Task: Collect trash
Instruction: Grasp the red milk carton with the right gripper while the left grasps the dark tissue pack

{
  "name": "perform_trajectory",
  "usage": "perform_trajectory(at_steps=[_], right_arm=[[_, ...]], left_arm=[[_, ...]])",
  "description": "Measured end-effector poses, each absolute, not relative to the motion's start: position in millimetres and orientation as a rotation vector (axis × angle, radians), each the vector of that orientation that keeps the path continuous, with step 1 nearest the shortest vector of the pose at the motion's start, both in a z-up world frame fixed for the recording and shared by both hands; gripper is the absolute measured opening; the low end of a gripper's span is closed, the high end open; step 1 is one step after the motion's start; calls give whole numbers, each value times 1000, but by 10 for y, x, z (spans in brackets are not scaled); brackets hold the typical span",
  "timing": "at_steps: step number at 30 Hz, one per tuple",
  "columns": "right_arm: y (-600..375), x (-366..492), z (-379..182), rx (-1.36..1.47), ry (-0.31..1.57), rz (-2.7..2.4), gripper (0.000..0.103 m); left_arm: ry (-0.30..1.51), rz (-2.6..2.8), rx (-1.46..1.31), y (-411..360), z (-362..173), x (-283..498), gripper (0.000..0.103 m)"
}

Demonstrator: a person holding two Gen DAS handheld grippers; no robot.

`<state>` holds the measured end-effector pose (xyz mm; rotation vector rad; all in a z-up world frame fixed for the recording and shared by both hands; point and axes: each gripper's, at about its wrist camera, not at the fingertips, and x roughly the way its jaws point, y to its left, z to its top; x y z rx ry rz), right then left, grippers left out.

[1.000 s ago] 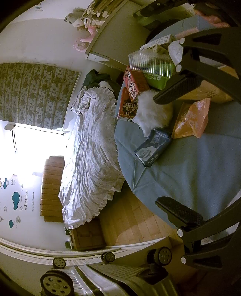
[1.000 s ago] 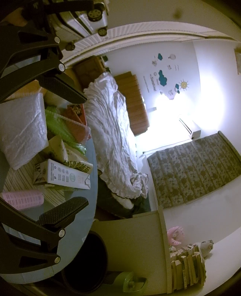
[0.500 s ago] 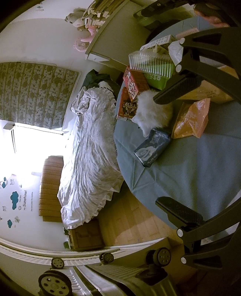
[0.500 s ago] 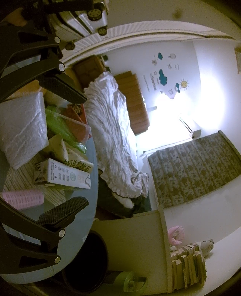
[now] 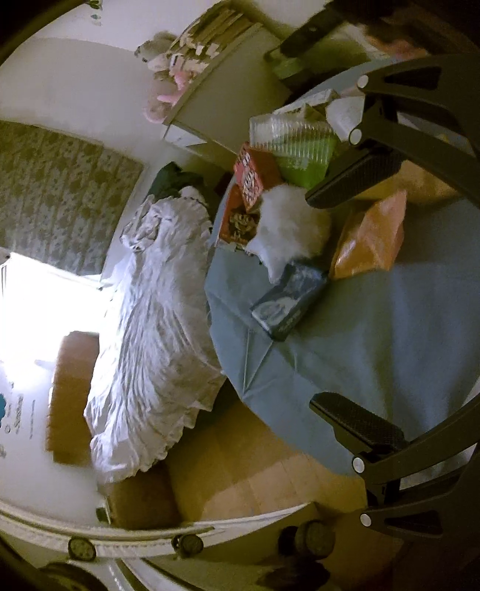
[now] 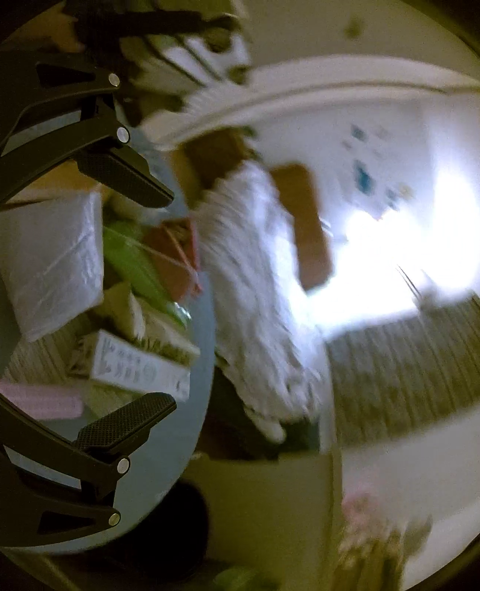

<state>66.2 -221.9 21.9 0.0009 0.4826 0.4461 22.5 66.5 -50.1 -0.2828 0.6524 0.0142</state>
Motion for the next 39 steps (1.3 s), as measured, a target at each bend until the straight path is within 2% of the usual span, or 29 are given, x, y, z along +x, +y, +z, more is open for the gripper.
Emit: perform_trajectory(at_steps=[4, 6, 7, 9, 12, 16, 18, 23, 25, 26, 27, 28, 33, 39], right_arm=[[-1825, 964, 476, -278, 539, 550, 98], [-1577, 1167, 552, -389, 584, 616, 98], [-1438, 1290, 568, -445, 616, 640, 95], [-1225, 1492, 563, -528, 661, 684, 86], [-847, 1876, 405, -691, 755, 748, 68], [-449, 2218, 85, -854, 882, 845, 67], [-331, 2331, -50, -891, 956, 898, 67], [-165, 2560, -388, -932, 1138, 971, 67], [-125, 2573, -440, -910, 1187, 989, 60], [-108, 2549, -432, -912, 1185, 1002, 54], [-93, 2499, -408, -915, 1172, 1013, 41], [-97, 2450, -366, -914, 1152, 1014, 33], [-245, 2268, 13, -824, 1027, 1009, 33], [-698, 2040, 802, -485, 810, 961, 33]], left_arm=[[720, -50, -253, 764, -527, 486, 98], [759, -77, -230, 764, -543, 651, 93], [772, -89, -230, 769, -546, 720, 90], [802, -106, -247, 781, -577, 851, 73], [866, -120, -289, 791, -688, 1042, 62], [895, -132, -335, 829, -780, 1135, 60], [903, -146, -347, 842, -810, 1153, 50], [917, -163, -390, 911, -825, 1156, 36], [920, -174, -412, 930, -833, 1168, 33], [923, -188, -429, 946, -838, 1162, 31], [924, -199, -445, 953, -845, 1153, 30], [923, -206, -457, 959, -845, 1135, 29], [884, -219, -475, 941, -793, 1010, 23], [796, -208, -455, 953, -488, 797, 20]])
